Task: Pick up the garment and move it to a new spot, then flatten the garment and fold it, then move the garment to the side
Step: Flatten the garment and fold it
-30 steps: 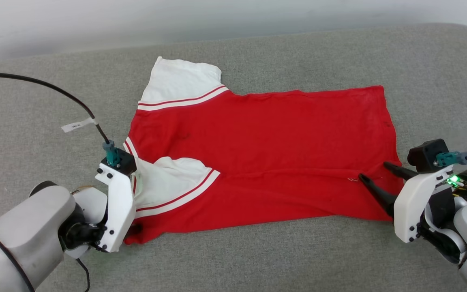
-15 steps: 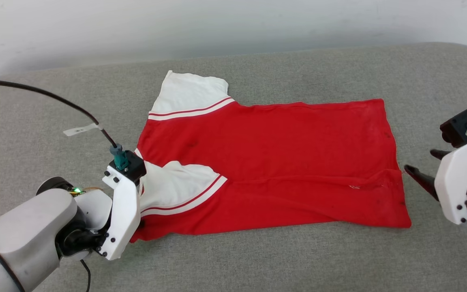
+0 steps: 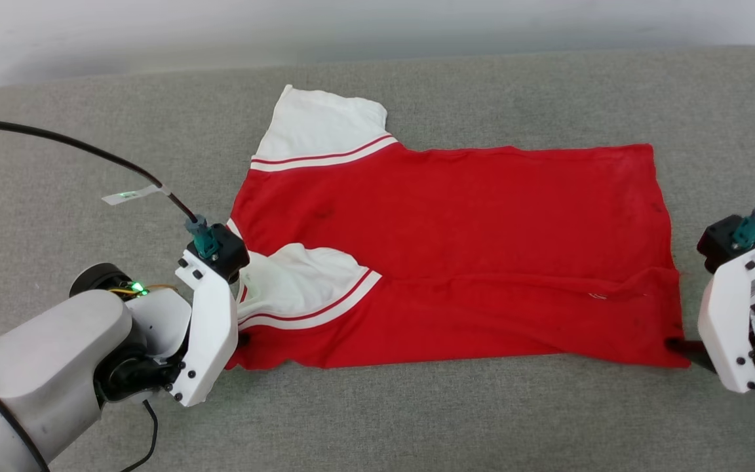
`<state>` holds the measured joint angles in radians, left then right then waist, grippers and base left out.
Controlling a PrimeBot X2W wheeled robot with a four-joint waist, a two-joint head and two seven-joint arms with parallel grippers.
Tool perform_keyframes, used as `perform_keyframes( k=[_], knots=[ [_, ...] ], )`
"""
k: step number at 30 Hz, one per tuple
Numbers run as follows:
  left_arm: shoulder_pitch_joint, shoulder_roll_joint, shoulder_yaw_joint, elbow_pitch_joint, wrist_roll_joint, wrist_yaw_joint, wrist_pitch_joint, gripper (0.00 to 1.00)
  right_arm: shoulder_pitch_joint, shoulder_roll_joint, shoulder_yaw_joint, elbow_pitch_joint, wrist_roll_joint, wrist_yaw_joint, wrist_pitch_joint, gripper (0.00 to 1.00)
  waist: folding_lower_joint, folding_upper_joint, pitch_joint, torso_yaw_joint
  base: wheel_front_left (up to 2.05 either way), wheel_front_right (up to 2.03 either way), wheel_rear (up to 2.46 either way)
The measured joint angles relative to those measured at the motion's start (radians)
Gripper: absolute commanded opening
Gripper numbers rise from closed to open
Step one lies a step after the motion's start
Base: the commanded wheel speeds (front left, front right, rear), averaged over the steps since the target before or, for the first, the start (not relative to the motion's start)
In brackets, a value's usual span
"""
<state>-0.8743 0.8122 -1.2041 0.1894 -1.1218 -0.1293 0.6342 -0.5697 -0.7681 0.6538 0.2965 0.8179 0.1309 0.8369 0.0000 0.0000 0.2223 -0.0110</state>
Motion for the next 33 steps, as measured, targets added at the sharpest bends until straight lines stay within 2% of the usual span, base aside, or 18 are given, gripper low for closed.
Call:
perform_keyframes(
  k=[7,9,11,12,18,23,33],
  knots=[
    [-0.007,-0.001,-0.006,0.007,0.002,0.000,-0.018,0.00,0.034,0.084,-0.001,0.108,-0.014,0.000,-0.045,1.00,-0.0001,0.0000,0.041,0.013,0.00,0.00,0.00],
    [-0.006,0.000,-0.006,0.010,0.001,0.000,-0.022,0.00,0.033,0.091,-0.001,0.115,-0.013,0.000,-0.054,1.00,-0.0001,0.0000,0.042,0.009,0.00,0.00,0.00],
    [-0.002,0.002,-0.007,0.015,0.000,0.000,-0.027,0.00,0.032,0.094,-0.001,0.121,-0.007,0.000,-0.069,0.13,-0.0001,0.0000,0.037,0.005,0.00,0.00,0.00],
    [0.003,0.002,-0.007,0.017,-0.002,0.000,-0.030,0.00,0.032,0.096,-0.001,0.124,-0.003,0.000,-0.078,0.00,-0.0001,0.0000,0.034,0.002,0.00,0.00,0.00],
    [0.042,0.024,-0.011,0.025,-0.020,0.000,-0.050,0.00,0.032,0.088,0.001,0.105,0.018,0.000,-0.120,0.00,0.0000,0.0000,-0.007,-0.007,0.00,0.00,0.00],
    [0.081,0.054,-0.014,0.002,-0.035,0.001,-0.066,0.00,0.058,0.035,-0.003,0.044,0.046,0.000,-0.134,0.00,0.0000,0.0000,-0.049,-0.009,0.00,0.00,0.00],
    [0.202,0.109,-0.028,-0.084,-0.062,0.045,-0.106,0.00,0.201,-0.049,-0.037,-0.082,0.091,0.000,-0.122,0.00,-0.0001,0.0000,-0.103,-0.007,0.00,0.00,0.00]
  ],
)
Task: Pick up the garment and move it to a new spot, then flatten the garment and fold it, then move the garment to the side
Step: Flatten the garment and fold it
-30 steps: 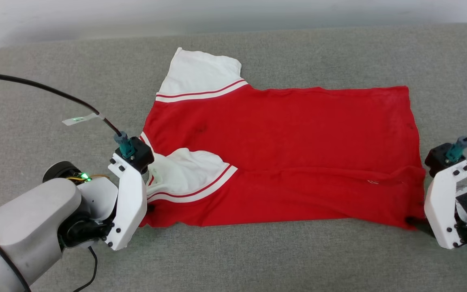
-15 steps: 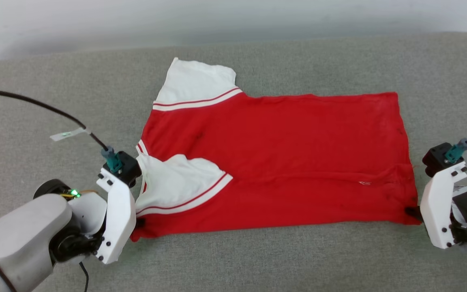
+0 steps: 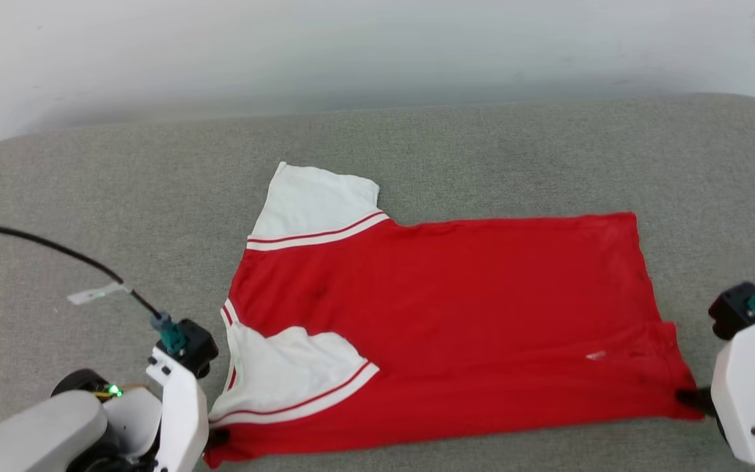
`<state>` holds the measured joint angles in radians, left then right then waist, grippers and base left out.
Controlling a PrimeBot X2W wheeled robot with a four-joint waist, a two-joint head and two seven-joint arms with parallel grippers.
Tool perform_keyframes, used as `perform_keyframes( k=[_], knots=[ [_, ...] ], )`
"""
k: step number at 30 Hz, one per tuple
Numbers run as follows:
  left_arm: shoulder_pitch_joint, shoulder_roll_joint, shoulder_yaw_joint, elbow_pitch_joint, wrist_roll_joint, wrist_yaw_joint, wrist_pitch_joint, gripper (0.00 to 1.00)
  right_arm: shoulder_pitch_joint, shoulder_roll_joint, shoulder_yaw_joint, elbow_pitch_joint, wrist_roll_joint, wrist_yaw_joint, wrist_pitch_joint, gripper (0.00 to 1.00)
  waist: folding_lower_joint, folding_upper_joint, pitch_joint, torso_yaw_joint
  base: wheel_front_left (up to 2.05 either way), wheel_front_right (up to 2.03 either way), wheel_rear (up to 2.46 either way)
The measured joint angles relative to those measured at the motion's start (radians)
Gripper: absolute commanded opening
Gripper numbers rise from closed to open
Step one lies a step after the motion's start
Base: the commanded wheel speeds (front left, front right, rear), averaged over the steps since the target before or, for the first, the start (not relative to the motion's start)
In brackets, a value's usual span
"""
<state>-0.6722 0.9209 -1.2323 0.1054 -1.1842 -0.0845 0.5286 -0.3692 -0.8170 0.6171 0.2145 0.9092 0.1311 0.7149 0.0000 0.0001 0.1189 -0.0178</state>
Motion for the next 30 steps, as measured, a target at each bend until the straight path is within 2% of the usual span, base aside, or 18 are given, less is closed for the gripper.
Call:
perform_keyframes(
  k=[10,11,12,13,14,19,24,30],
  knots=[
    [0.053,-0.010,-0.015,0.016,0.002,0.021,-0.002,0.00,0.100,0.024,-0.002,0.015,-0.024,0.000,0.035,0.02,0.0000,0.0000,0.023,0.003,0.00,0.00,0.00],
    [0.053,-0.014,-0.015,0.021,0.002,0.021,-0.004,0.00,0.101,0.031,-0.003,0.021,-0.030,0.000,0.035,0.60,0.0000,0.0000,0.025,0.003,0.00,0.00,0.00],
    [0.053,-0.019,-0.015,0.026,0.005,0.020,-0.006,0.39,0.102,0.038,-0.006,0.028,-0.033,0.000,0.032,1.00,0.0000,0.0000,0.026,0.004,0.00,0.00,0.00],
    [0.053,-0.021,-0.015,0.030,0.007,0.020,-0.011,0.39,0.102,0.044,-0.010,0.033,-0.034,0.000,0.027,1.00,0.0000,0.0000,0.025,0.005,0.00,0.00,0.00],
    [0.052,-0.023,-0.014,0.035,0.013,0.020,-0.016,1.00,0.102,0.050,-0.013,0.035,-0.039,0.000,0.017,1.00,0.0000,0.0000,0.024,0.005,0.00,0.00,0.00],
    [0.033,-0.010,0.008,0.040,0.028,0.023,-0.041,1.00,0.092,0.062,-0.041,0.026,-0.075,0.000,-0.056,1.00,0.0000,0.0000,0.004,0.003,0.00,0.00,0.00],
    [-0.023,0.026,0.057,0.020,0.043,0.037,-0.077,1.00,0.058,0.068,-0.082,-0.012,-0.145,0.000,-0.210,1.00,0.0000,0.0000,-0.017,-0.003,0.00,0.00,0.00],
    [-0.104,0.021,0.117,0.031,0.083,0.059,-0.144,1.00,0.035,0.163,-0.206,-0.029,-0.232,0.000,-0.441,1.00,0.0000,0.0000,-0.019,-0.015,0.00,0.00,0.00]
  ],
)
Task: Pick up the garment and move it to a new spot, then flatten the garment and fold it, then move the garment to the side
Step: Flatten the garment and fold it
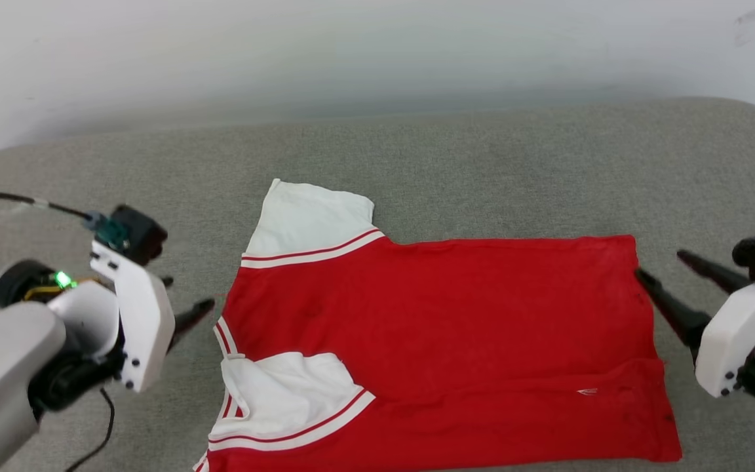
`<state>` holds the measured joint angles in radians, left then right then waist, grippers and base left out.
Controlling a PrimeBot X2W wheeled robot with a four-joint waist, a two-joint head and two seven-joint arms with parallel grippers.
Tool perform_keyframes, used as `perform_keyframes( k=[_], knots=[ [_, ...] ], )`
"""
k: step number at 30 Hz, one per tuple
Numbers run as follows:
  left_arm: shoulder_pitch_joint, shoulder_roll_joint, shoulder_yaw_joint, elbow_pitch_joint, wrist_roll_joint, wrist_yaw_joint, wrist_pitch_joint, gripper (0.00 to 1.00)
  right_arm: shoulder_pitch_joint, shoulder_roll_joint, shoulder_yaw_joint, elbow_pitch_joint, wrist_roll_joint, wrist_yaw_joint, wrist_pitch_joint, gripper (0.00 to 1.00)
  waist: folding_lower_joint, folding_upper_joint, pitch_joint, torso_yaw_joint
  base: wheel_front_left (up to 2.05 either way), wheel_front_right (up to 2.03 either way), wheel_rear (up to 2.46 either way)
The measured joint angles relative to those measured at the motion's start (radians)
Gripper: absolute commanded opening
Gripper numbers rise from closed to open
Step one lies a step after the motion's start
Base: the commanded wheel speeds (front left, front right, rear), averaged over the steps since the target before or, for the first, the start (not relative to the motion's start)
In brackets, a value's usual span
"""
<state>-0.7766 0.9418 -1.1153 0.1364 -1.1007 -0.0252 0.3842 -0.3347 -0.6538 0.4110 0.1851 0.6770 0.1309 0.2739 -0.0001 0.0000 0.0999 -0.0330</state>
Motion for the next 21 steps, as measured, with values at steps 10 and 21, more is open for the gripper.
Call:
perform_keyframes(
  k=[10,21],
  knots=[
    [-0.156,-0.059,0.057,0.095,0.064,0.007,-0.032,1.00,0.034,0.198,-0.247,-0.132,-0.273,0.000,-0.303,1.00,0.0001,0.0000,0.071,-0.033,0.00,0.00,0.00],
    [-0.368,-0.098,0.123,0.223,-0.025,-0.031,0.154,1.00,0.137,0.416,-0.394,-0.256,-0.470,0.000,-0.489,1.00,0.0001,0.0000,0.220,-0.086,0.00,0.00,0.00]
  ],
)
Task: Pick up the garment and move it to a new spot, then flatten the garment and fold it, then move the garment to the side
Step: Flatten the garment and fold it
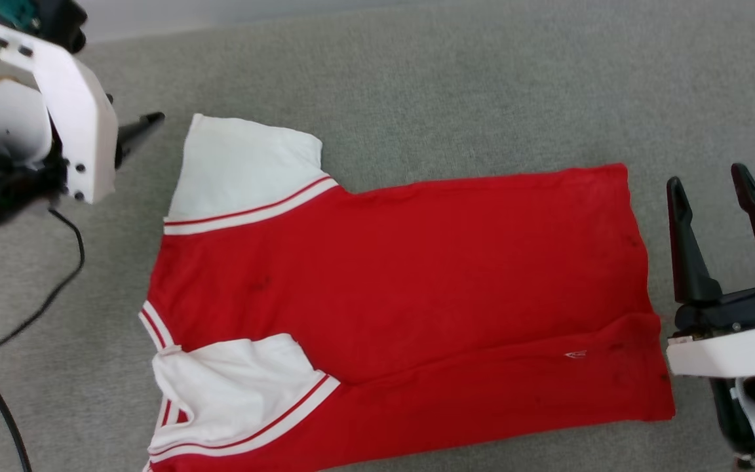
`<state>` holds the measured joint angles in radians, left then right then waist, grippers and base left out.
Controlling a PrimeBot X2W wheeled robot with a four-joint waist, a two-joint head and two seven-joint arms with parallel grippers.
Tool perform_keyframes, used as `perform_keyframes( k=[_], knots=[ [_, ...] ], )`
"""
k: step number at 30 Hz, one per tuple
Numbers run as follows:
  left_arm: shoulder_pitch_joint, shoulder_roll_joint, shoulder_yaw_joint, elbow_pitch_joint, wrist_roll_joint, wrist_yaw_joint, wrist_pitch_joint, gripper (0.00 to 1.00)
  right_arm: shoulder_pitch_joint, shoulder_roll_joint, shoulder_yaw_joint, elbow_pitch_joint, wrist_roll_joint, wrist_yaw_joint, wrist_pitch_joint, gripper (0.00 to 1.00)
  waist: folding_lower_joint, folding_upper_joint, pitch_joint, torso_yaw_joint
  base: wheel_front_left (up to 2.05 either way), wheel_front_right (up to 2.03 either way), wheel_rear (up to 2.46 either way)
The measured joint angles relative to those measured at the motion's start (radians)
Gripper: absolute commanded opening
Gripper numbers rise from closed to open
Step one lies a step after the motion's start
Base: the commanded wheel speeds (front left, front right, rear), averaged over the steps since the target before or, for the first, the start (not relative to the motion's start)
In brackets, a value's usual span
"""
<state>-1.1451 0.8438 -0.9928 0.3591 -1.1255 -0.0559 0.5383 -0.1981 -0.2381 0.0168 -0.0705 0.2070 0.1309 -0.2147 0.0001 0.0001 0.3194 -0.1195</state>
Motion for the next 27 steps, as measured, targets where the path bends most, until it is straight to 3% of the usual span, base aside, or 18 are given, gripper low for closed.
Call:
perform_keyframes(
  k=[10,17,24,25,26,27],
  knots=[
    [-0.225,-0.022,-0.008,0.099,-0.025,-0.019,0.291,1.00,0.003,0.070,0.007,-0.023,-0.046,0.000,-0.036,1.00,0.0001,0.0000,0.165,-0.049,0.00,0.00,0.00],
    [-0.301,-0.064,-0.041,0.172,-0.005,-0.006,0.405,1.00,-0.040,0.081,0.034,-0.021,-0.054,0.000,-0.043,1.00,0.0001,0.0000,0.257,-0.087,0.00,0.00,0.00],
    [-0.306,-0.067,-0.088,0.202,0.018,-0.036,0.458,1.00,-0.067,0.081,0.046,0.002,-0.057,0.000,-0.046,1.00,0.0000,0.0000,0.288,-0.109,0.00,0.00,0.00],
    [-0.306,-0.067,-0.096,0.202,0.021,-0.041,0.459,0.31,-0.069,0.081,0.046,0.006,-0.057,0.000,-0.046,1.00,0.0000,0.0000,0.287,-0.109,0.00,0.00,0.00],
    [-0.306,-0.066,-0.102,0.202,0.026,-0.046,0.459,0.00,-0.071,0.079,0.048,0.011,-0.057,0.000,-0.047,1.00,0.0000,0.0000,0.286,-0.109,0.00,0.00,0.00],
    [-0.305,-0.066,-0.104,0.204,0.027,-0.050,0.457,0.00,-0.076,0.077,0.044,0.012,-0.057,0.000,-0.047,1.00,0.0000,0.0000,0.285,-0.109,0.00,0.00,0.00]
  ],
)
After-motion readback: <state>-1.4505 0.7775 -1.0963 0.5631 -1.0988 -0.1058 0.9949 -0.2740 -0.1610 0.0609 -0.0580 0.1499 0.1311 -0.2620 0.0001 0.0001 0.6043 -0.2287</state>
